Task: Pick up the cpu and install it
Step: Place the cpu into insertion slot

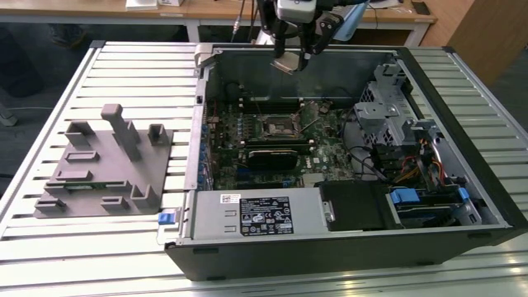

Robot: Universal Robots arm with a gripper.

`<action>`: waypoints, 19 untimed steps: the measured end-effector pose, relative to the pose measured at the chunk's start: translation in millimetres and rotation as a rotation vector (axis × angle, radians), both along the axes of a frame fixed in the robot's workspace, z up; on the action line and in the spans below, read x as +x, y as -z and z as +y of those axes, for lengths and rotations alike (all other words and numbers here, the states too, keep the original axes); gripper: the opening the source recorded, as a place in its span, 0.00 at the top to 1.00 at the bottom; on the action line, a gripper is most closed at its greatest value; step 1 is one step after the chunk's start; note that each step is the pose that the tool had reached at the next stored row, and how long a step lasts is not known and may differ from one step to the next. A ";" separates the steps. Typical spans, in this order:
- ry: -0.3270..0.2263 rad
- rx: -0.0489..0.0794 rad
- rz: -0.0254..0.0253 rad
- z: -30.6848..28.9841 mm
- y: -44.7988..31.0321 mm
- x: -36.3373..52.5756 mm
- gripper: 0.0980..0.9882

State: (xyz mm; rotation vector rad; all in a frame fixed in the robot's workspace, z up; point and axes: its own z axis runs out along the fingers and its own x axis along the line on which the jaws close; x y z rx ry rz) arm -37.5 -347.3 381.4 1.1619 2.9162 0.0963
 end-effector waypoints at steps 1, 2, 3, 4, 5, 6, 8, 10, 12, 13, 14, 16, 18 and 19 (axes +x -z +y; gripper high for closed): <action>0.010 0.000 0.0000 0.0 0.1 0.0 0.52; 0.020 0.000 -0.0001 0.0 0.1 -0.1 0.52; 0.030 0.000 -0.0001 0.0 0.2 -0.1 0.52; 0.040 0.000 -0.0001 0.1 0.3 -0.1 0.52; 0.052 0.000 -0.0001 0.1 0.3 -0.1 0.52; 0.062 0.000 0.0000 0.2 0.4 -0.1 0.52; 0.087 0.000 -0.0001 0.2 0.6 -0.1 0.52; 0.114 0.000 -0.0001 0.3 0.7 -0.1 0.52; 0.137 0.000 0.0001 0.7 0.9 -0.2 0.52; 0.146 0.000 0.0000 1.0 1.0 -0.2 0.52; 0.155 0.000 -0.0001 1.2 1.1 -0.1 0.52; 0.179 0.000 -0.0001 1.2 1.4 -0.2 0.52; 0.207 0.000 0.0000 1.4 1.6 -0.2 0.52; 0.222 0.000 -0.0001 1.4 1.7 -0.2 0.52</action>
